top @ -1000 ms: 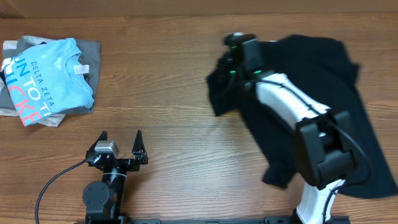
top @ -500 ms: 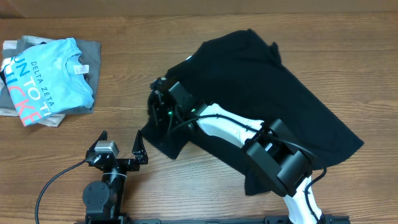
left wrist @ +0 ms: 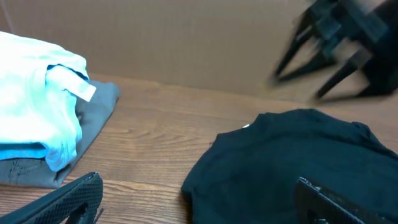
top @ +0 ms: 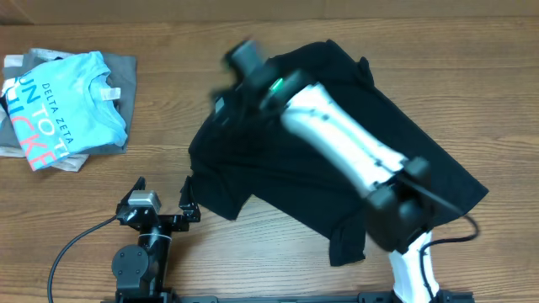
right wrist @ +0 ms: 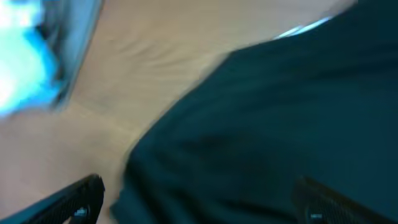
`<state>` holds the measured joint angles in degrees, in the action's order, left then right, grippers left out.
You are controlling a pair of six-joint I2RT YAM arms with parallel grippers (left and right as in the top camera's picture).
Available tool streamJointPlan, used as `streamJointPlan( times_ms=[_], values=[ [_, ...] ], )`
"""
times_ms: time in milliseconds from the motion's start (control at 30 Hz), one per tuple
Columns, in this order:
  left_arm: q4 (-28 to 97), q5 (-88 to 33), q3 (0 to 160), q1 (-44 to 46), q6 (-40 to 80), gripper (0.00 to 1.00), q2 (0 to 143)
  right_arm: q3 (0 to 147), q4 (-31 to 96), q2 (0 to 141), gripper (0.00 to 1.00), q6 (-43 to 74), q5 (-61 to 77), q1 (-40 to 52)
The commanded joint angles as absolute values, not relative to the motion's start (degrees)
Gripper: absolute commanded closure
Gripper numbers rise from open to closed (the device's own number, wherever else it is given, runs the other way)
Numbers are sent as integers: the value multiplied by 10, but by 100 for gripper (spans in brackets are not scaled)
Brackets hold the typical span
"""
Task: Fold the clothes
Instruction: 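Drag the black T-shirt with the right gripper to table center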
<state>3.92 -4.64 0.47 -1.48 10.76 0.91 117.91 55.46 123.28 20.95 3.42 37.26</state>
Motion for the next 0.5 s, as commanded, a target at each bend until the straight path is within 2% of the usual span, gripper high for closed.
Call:
streamJointPlan(
  times_ms=[0,100,233,300,467],
  values=[
    [41,-43,3,-13,103,0,4,1289,650,1209,0,257,-18,260],
    [41,-43,3,-13,103,0,4,1312,729,1209,0,230,50,180],
    [41,-43,3,-13,103,0,4,1284,848,1211,0,226,40,84],
    [41,-43,3,-13,103,0,4,1253,884,1211,0,262,42,33],
    [41,-43,3,-13,103,0,4,1214,871,1211,0,338,42,-54]
  ],
)
